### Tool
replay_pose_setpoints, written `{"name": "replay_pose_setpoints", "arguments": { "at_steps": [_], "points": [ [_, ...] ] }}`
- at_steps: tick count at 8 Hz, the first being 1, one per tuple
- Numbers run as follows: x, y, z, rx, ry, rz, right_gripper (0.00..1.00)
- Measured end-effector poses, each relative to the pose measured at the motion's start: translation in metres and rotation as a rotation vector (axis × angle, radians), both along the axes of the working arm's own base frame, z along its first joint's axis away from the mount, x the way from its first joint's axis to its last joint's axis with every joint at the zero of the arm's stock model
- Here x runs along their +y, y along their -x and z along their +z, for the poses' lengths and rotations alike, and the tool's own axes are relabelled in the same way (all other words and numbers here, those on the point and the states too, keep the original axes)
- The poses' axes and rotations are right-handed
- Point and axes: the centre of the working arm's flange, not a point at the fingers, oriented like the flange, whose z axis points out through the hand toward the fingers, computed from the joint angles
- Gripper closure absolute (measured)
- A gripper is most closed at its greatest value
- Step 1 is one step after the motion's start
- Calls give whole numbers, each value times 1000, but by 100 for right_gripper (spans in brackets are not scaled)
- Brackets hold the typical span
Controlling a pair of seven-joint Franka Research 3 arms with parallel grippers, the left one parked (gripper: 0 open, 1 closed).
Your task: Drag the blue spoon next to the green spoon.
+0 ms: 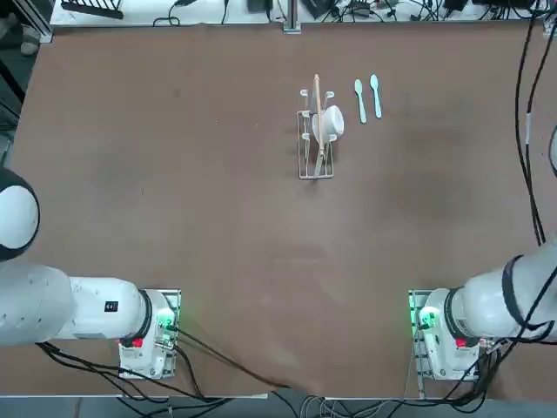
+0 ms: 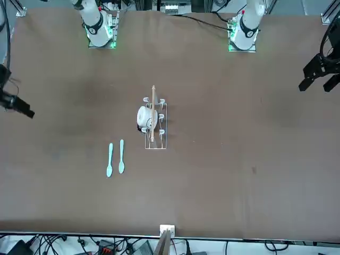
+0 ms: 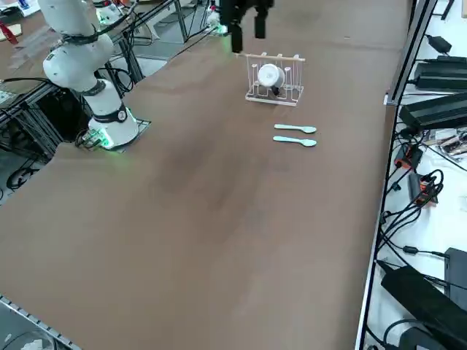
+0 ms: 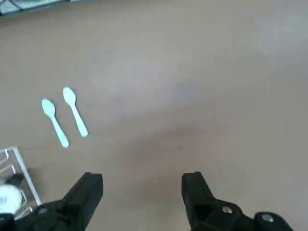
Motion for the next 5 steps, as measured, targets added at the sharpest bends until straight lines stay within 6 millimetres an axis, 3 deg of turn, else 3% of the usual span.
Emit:
{"name": "replay_pose_setpoints", "arguments": {
  "at_steps": [3,5],
  "points": [
    [4,26,-24,-10,-7,10,0],
    [4,30,-21,-11,-40,2,0]
  ]
}}
